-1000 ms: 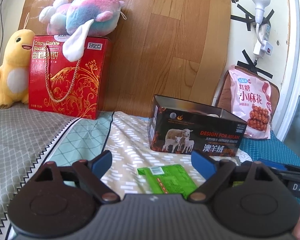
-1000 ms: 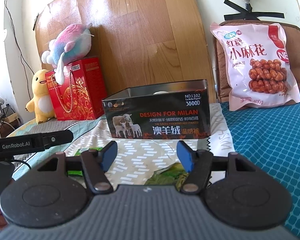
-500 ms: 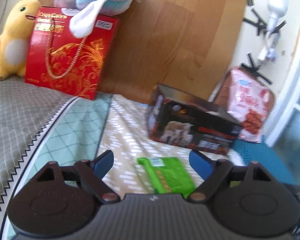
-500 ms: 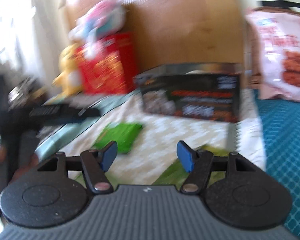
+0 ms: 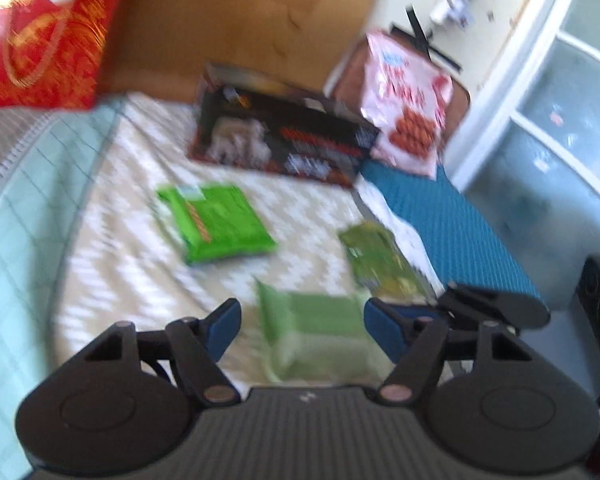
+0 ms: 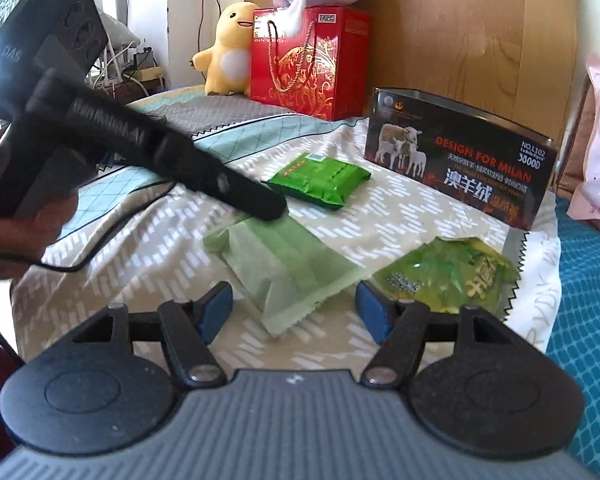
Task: Organize snacks
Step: 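Grasp the light green wrapped pastry with the left gripper, then lower the light green pastry into the black tin and release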
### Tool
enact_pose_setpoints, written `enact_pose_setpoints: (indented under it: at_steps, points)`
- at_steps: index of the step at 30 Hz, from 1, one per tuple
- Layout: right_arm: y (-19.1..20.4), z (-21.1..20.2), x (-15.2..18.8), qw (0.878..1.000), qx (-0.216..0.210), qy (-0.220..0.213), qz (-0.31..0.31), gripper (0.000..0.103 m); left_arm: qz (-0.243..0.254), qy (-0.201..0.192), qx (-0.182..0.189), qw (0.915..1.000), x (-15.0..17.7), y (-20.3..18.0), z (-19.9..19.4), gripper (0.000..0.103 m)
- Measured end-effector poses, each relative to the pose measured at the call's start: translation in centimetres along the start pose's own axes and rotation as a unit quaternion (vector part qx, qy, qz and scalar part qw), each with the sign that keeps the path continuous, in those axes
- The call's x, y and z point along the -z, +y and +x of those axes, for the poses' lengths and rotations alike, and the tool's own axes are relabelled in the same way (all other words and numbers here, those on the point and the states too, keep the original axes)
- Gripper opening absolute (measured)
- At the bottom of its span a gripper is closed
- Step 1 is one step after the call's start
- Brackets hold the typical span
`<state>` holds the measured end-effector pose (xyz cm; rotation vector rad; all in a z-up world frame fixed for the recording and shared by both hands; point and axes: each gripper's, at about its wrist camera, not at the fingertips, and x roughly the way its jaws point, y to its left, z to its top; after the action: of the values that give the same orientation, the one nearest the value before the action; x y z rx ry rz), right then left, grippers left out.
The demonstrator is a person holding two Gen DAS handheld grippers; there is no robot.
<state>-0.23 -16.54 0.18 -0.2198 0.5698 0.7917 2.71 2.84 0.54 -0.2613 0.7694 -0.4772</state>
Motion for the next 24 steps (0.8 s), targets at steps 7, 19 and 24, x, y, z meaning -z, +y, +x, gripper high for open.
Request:
enact_pose_setpoints:
  at_steps: [7, 19, 24]
  points:
    - [-0.7, -0.3, -0.8, 1.0, 0.011, -0.026, 0.014, 0.043, 0.023, -0.016, -0.013, 0.9995, -1.3, -1.6, -0.1, 0.066]
    - [-9.3, 2.8, -9.9, 0.988, 0.063, -0.13, 0.052, 0.04, 0.052, -0.125, -0.031, 0.9903, -14.7, -2.2, 3.4, 0.065]
    - [-11.1, 7.5, -12.0, 0.985, 0.119, -0.114, 0.045, 0.042, 0.028, -0.112, -0.074, 0.9905, -17.8, -0.3, 8.0, 0.072]
